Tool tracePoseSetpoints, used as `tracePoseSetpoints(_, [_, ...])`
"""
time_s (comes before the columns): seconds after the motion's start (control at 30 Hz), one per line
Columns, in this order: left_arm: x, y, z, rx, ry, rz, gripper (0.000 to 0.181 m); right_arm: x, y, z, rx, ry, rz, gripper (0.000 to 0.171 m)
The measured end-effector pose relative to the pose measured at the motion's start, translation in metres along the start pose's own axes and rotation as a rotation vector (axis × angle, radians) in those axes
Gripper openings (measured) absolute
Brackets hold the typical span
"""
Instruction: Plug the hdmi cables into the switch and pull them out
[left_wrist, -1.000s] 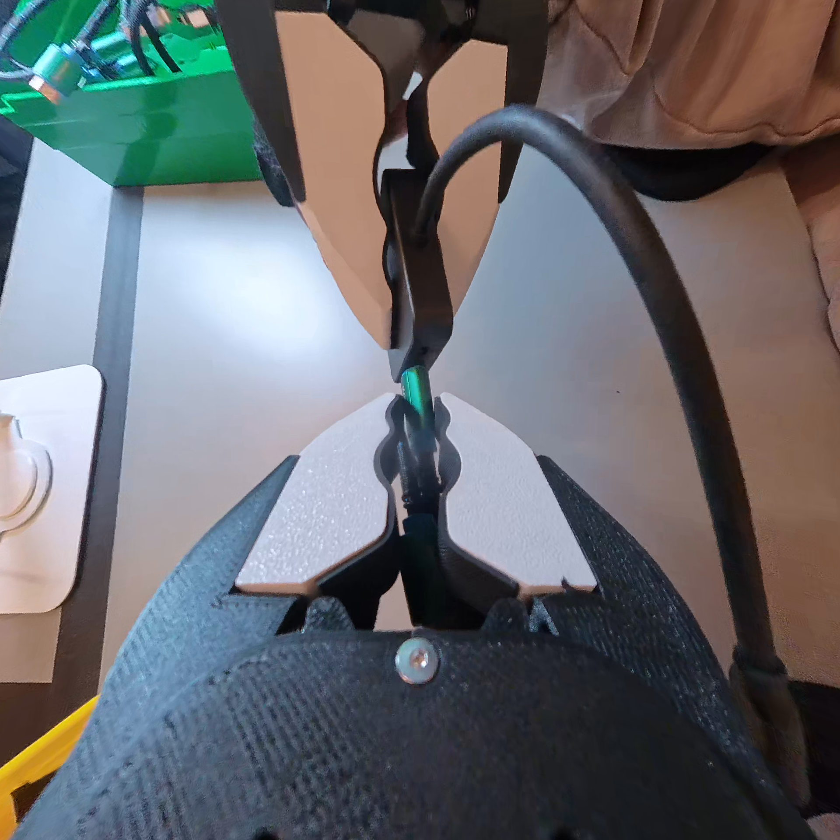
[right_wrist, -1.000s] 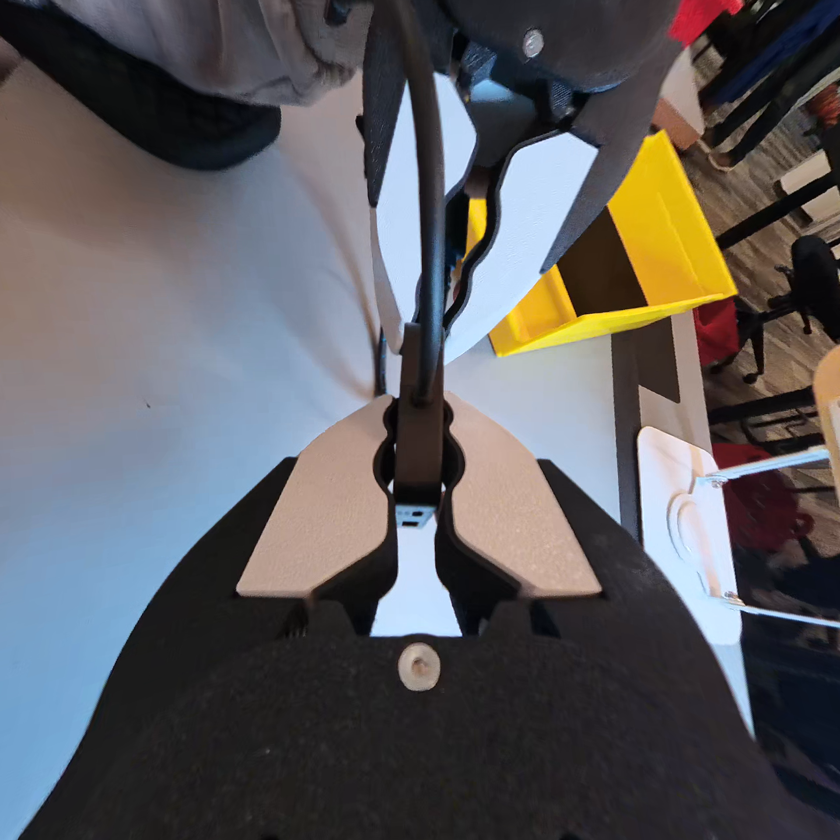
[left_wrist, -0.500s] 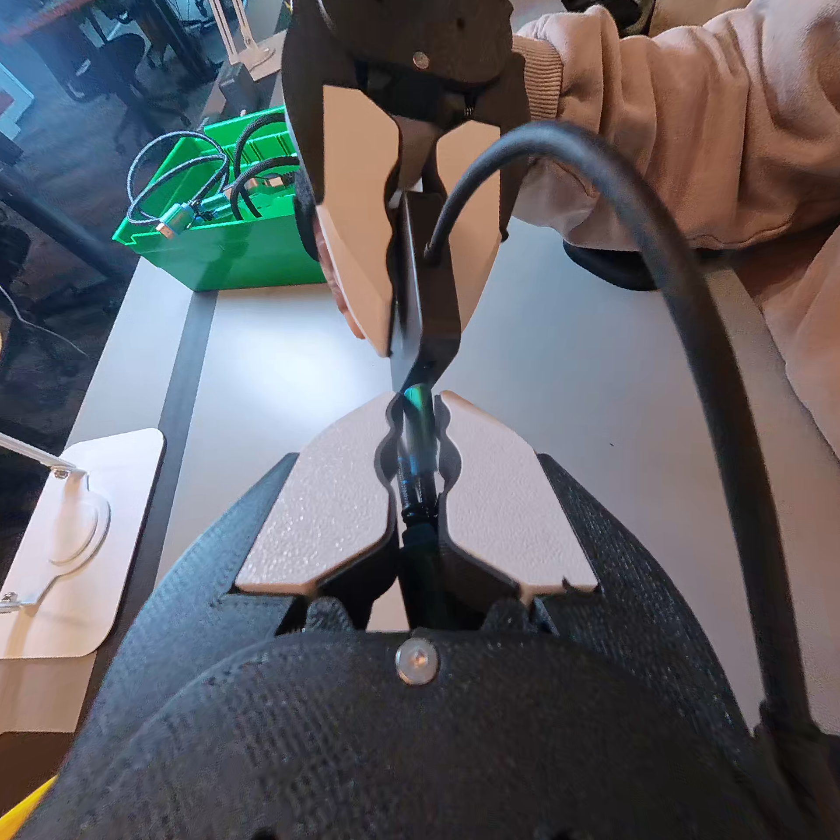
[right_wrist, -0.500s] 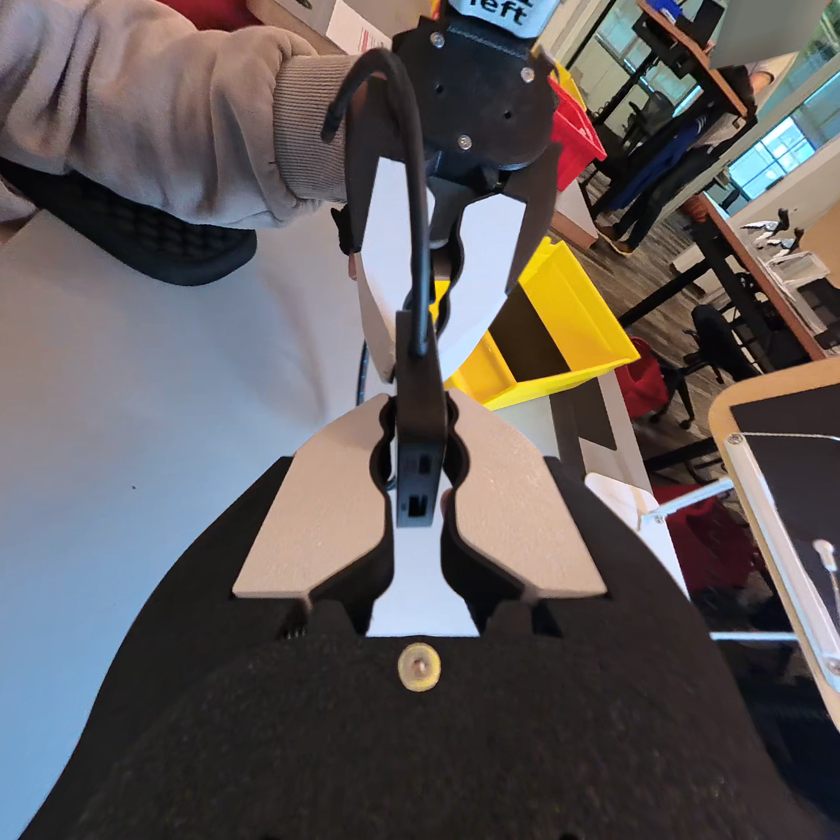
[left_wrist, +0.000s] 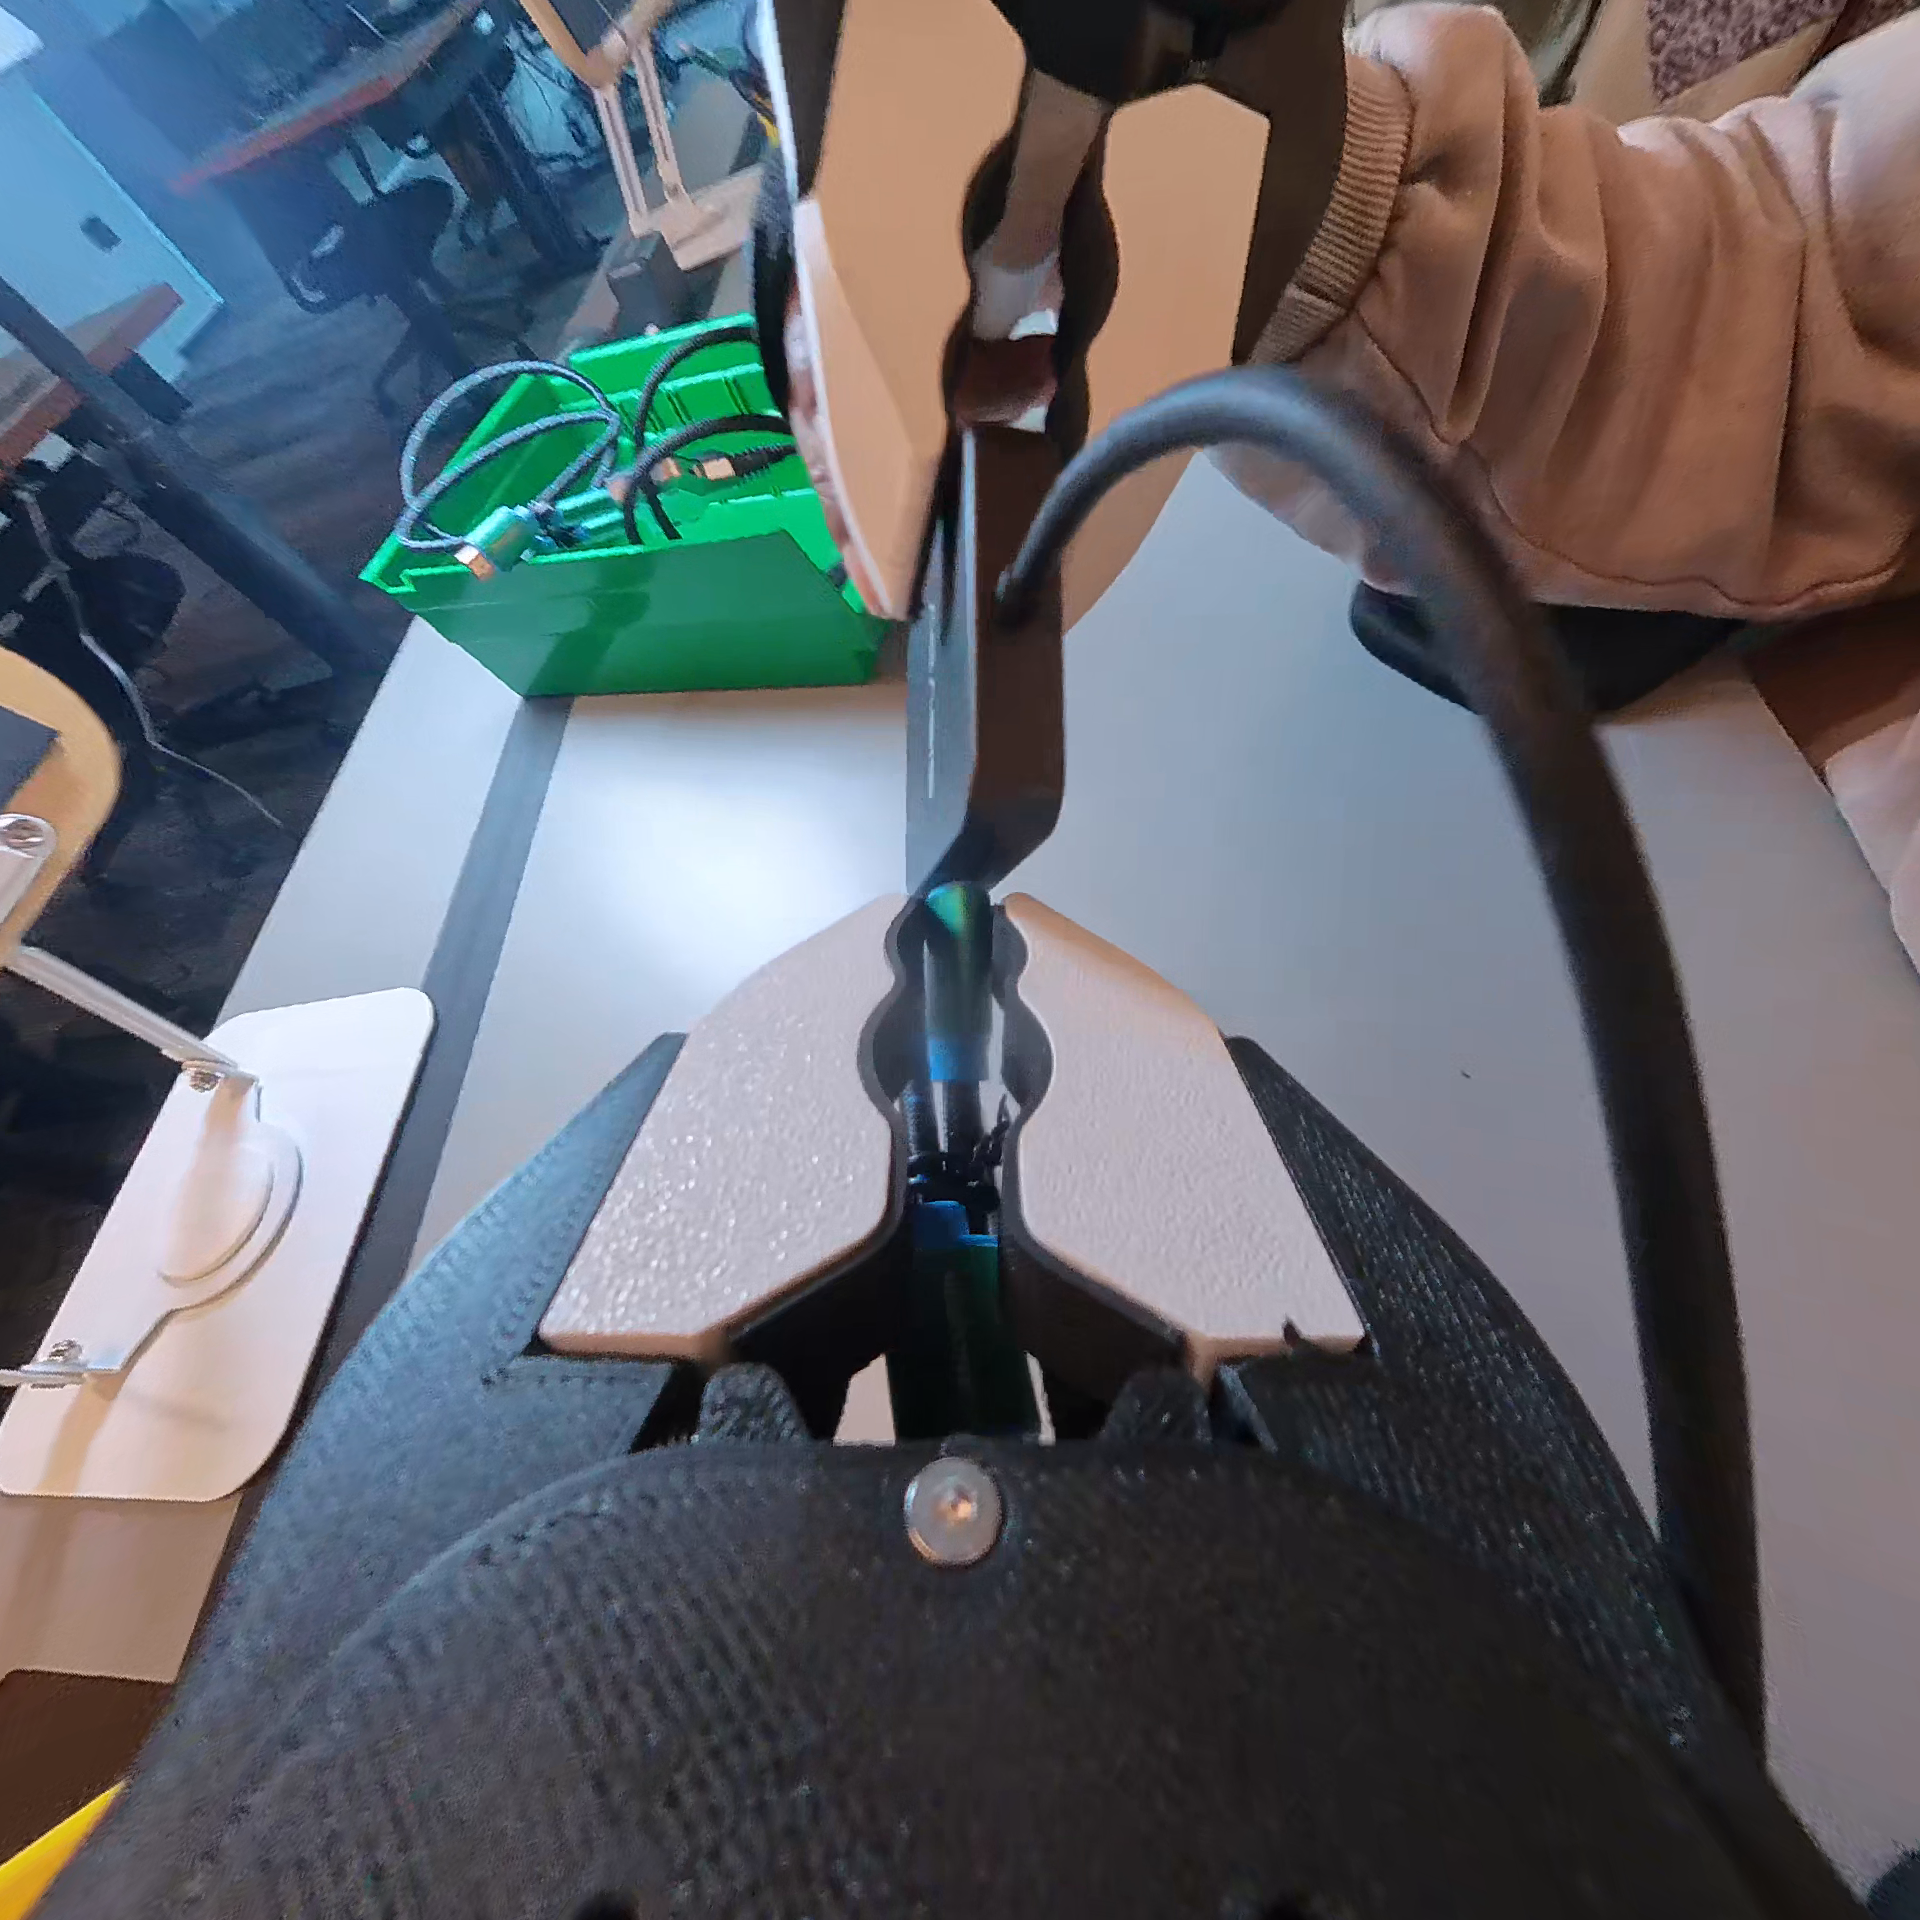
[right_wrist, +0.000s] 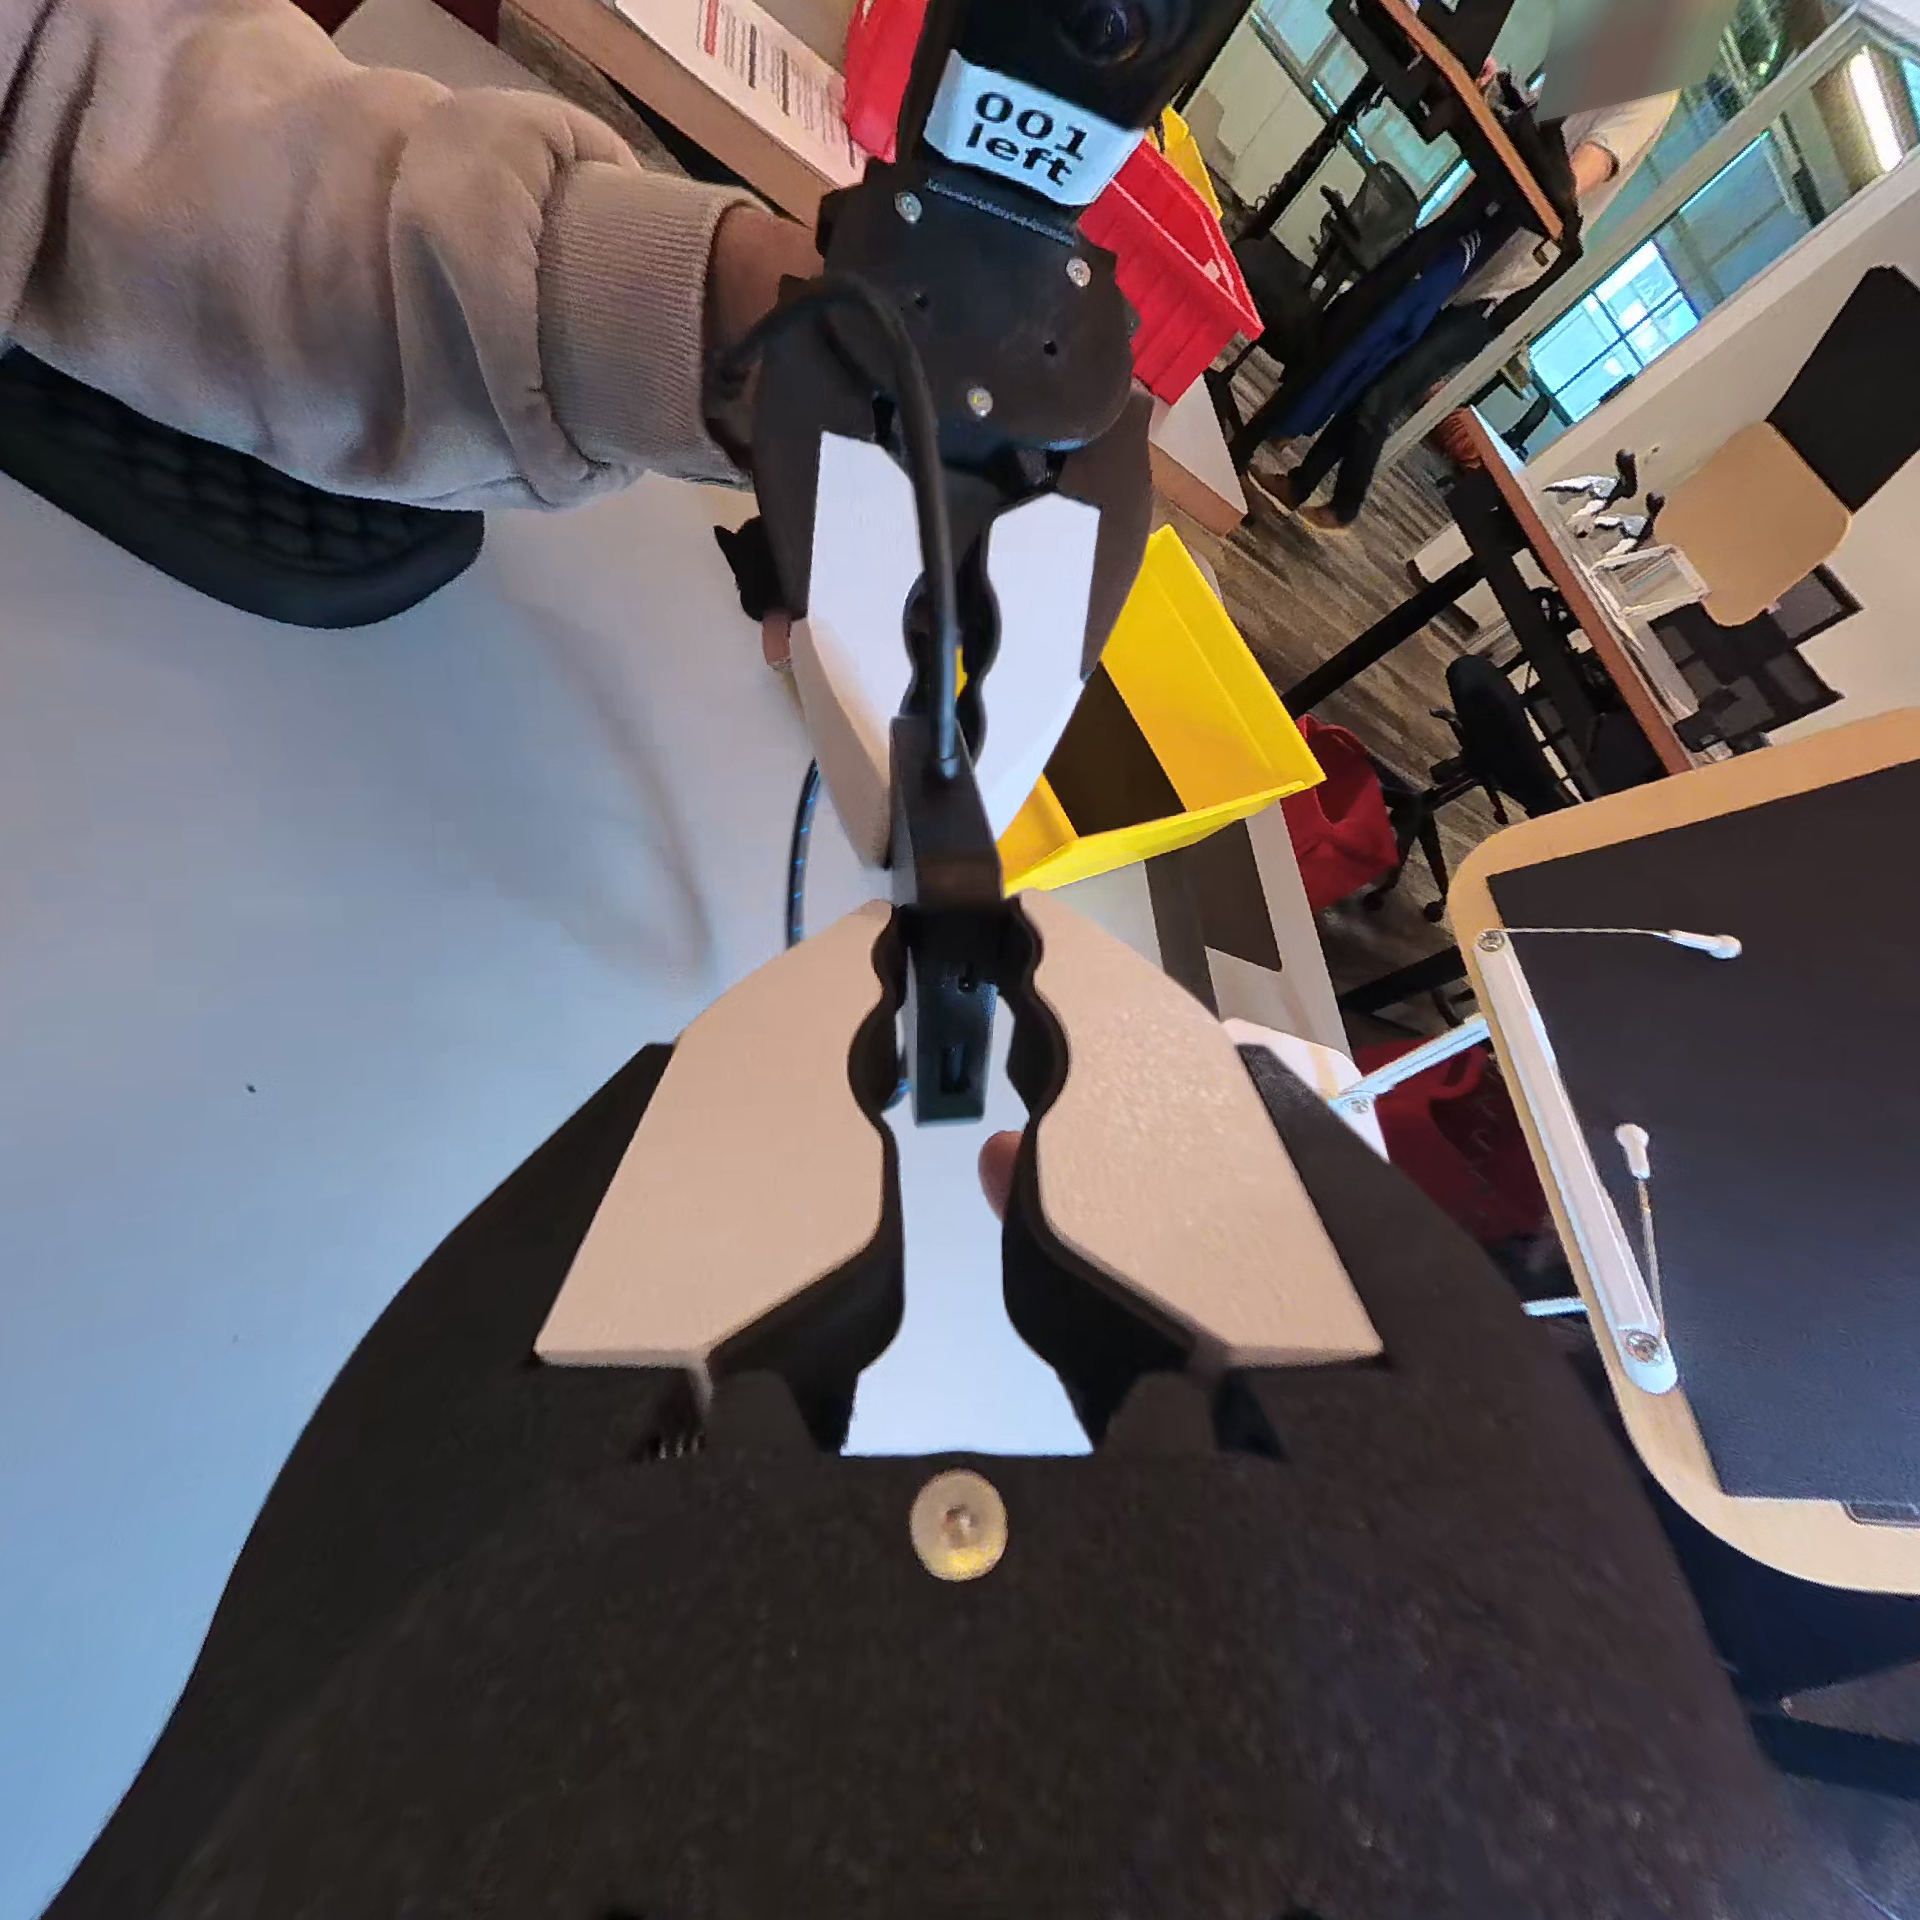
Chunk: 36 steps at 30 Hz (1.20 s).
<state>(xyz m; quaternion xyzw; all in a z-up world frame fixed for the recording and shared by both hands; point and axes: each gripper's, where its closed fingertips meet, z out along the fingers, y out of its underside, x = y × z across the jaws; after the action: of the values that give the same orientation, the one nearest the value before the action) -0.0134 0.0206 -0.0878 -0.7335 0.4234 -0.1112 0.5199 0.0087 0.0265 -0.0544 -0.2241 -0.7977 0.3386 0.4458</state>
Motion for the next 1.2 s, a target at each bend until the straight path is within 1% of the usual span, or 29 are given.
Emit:
tracePoseSetpoints(0.07, [-0.01,-0.005,-0.003,0.037,-0.059,-0.009,0.014,0.005,0.004,-0.004,-0.038,0.028,-0.014,0.015])
tracePoseSetpoints(0.1, [-0.016,-0.01,-0.007,0.069,-0.094,-0.023,0.019,0.008,0.006,-0.01,-0.057,0.043,-0.014,0.015])
tracePoseSetpoints(0.17, [-0.032,-0.024,-0.021,0.18,-0.175,-0.064,0.028,0.021,0.011,-0.031,-0.089,0.1,-0.002,0.015])
tracePoseSetpoints(0.2, [-0.042,-0.031,-0.032,0.237,-0.221,-0.09,0.03,0.032,0.013,-0.047,-0.095,0.157,0.004,0.015])
tracePoseSetpoints(0.3, [-0.063,-0.046,-0.069,0.385,-0.338,-0.14,0.033,0.077,0.016,-0.11,-0.067,0.445,0.026,0.016])
tracePoseSetpoints(0.4, [-0.078,-0.053,-0.101,0.475,-0.448,-0.152,0.031,0.123,0.027,-0.188,-0.088,0.867,-0.01,0.015])
tracePoseSetpoints(0.47, [-0.082,-0.054,-0.111,0.496,-0.484,-0.143,0.028,0.141,0.037,-0.237,-0.123,1.135,-0.059,0.014])
tracePoseSetpoints(0.5, [-0.083,-0.054,-0.112,0.499,-0.492,-0.139,0.028,0.146,0.047,-0.255,-0.163,1.23,-0.078,0.015])
tracePoseSetpoints(0.53, [-0.083,-0.054,-0.112,0.499,-0.498,-0.135,0.028,0.15,0.062,-0.267,-0.229,1.288,-0.08,0.014])
tracePoseSetpoints(0.6, [-0.082,-0.053,-0.107,0.488,-0.495,-0.127,0.028,0.155,0.107,-0.275,-0.377,1.307,-0.033,0.014])
tracePoseSetpoints(0.63, [-0.082,-0.052,-0.103,0.476,-0.489,-0.124,0.028,0.156,0.132,-0.274,-0.422,1.299,-0.001,0.014])
tracePoseSetpoints(0.7, [-0.081,-0.049,-0.094,0.445,-0.488,-0.105,0.028,0.153,0.196,-0.261,-0.529,1.225,0.143,0.014])
tracePoseSetpoints(0.77, [-0.08,-0.045,-0.087,0.405,-0.487,-0.086,0.029,0.138,0.263,-0.248,-0.722,1.121,0.285,0.015])
tracePoseSetpoints(0.8, [-0.08,-0.043,-0.085,0.388,-0.49,-0.08,0.029,0.131,0.285,-0.241,-0.767,1.079,0.336,0.015])
tracePoseSetpoints(0.83, [-0.081,-0.041,-0.084,0.373,-0.494,-0.075,0.029,0.13,0.292,-0.237,-0.759,1.075,0.365,0.015])
tracePoseSetpoints(0.9, [-0.082,-0.037,-0.084,0.355,-0.493,-0.079,0.029,0.134,0.285,-0.237,-0.682,1.108,0.41,0.017])
tracePoseSetpoints(1.0, [-0.086,-0.033,-0.086,0.343,-0.503,-0.102,0.029,0.144,0.257,-0.244,-0.528,1.14,0.472,0.026])
tracePoseSetpoints(1.1, [-0.088,-0.025,-0.086,0.298,-0.504,-0.114,0.031,0.154,0.212,-0.251,-0.31,1.157,0.503,0.029])
tracePoseSetpoints(1.2, [-0.089,-0.009,-0.085,0.179,-0.512,-0.11,0.034,0.161,0.157,-0.259,-0.067,1.163,0.501,0.03])
